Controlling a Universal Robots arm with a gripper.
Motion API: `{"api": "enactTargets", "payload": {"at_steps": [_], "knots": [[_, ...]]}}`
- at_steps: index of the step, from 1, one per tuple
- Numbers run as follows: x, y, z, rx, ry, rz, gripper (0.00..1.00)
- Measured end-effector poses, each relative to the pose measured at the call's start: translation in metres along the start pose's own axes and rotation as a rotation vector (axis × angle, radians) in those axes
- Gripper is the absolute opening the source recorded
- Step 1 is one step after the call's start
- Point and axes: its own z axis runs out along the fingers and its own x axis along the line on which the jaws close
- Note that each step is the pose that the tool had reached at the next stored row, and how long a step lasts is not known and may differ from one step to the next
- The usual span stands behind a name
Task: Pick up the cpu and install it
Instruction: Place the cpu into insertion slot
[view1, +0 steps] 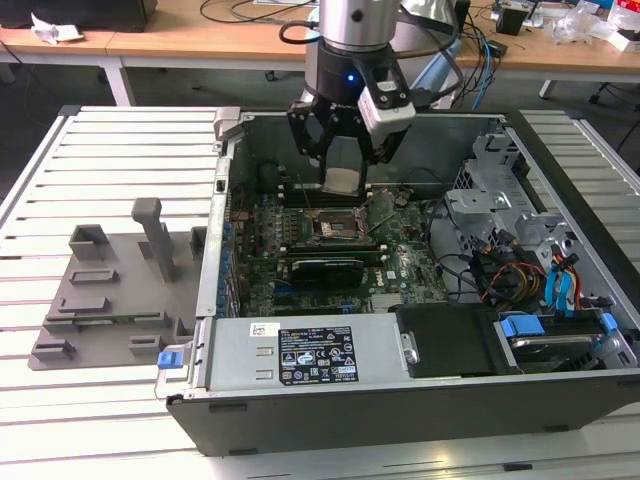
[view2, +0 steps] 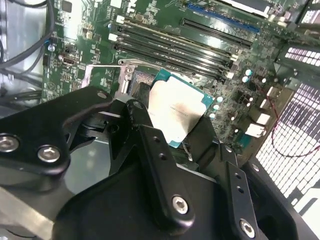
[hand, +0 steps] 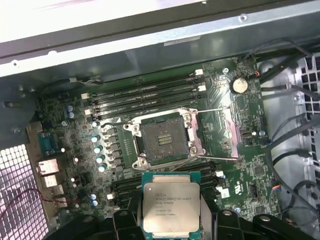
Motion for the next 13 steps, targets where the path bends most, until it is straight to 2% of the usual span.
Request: {"api": "enactTargets", "payload": {"at_steps": [2,6,11,13], "knots": [[0.0,0.0,0.0001,0.0016,0.0022,0.034,0.55],[0.0,0.0,0.0003,0.004,0.0045,0.072,0.55],[0.0,0.0,0.0004,0.0098,0.0099,0.16,0.55],[0.0,0.0,0.0005,0.0112,0.0111,0.18,0.55]]}}
